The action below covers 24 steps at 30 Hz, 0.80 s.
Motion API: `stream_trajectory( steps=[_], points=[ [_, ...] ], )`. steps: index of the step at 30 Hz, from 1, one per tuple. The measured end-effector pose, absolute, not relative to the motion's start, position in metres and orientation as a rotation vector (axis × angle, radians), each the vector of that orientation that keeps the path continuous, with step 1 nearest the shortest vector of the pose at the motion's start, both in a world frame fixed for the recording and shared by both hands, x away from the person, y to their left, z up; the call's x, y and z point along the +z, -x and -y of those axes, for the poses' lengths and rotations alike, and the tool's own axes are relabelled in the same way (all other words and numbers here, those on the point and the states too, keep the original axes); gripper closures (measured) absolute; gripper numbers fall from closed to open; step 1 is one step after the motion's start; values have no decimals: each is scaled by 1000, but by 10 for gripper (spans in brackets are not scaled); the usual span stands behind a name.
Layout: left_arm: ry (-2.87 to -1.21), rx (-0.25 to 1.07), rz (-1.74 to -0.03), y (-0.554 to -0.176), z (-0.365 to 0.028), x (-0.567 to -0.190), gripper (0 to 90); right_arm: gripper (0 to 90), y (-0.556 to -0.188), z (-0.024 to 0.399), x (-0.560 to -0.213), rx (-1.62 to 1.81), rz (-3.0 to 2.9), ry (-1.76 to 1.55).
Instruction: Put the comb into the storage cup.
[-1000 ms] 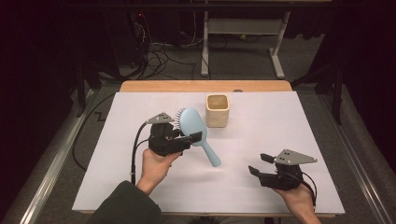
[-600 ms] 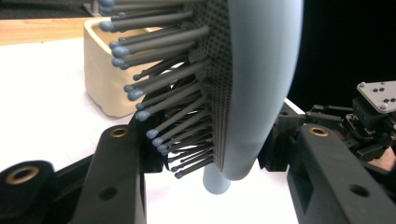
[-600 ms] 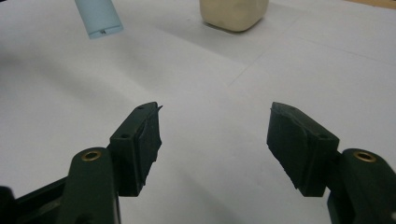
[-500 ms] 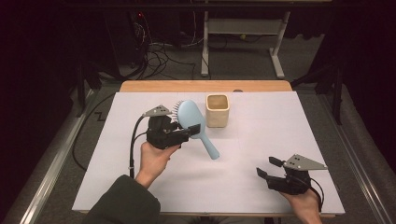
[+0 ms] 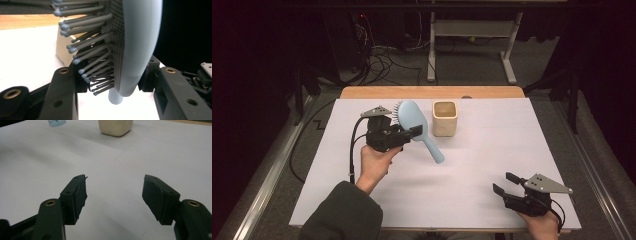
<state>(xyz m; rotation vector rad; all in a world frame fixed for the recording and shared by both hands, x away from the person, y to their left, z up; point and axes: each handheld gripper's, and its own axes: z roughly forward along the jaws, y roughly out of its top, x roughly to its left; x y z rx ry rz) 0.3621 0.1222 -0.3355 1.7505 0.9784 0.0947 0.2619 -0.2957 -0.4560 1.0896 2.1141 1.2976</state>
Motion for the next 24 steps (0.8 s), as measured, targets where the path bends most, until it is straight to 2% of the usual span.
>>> stream_trajectory(
  steps=[24],
  points=[
    [-1742, 105, -1014, -381, -124, -329, 539, 352, -261, 304, -462, 1318, -2091, -1088]
  ],
)
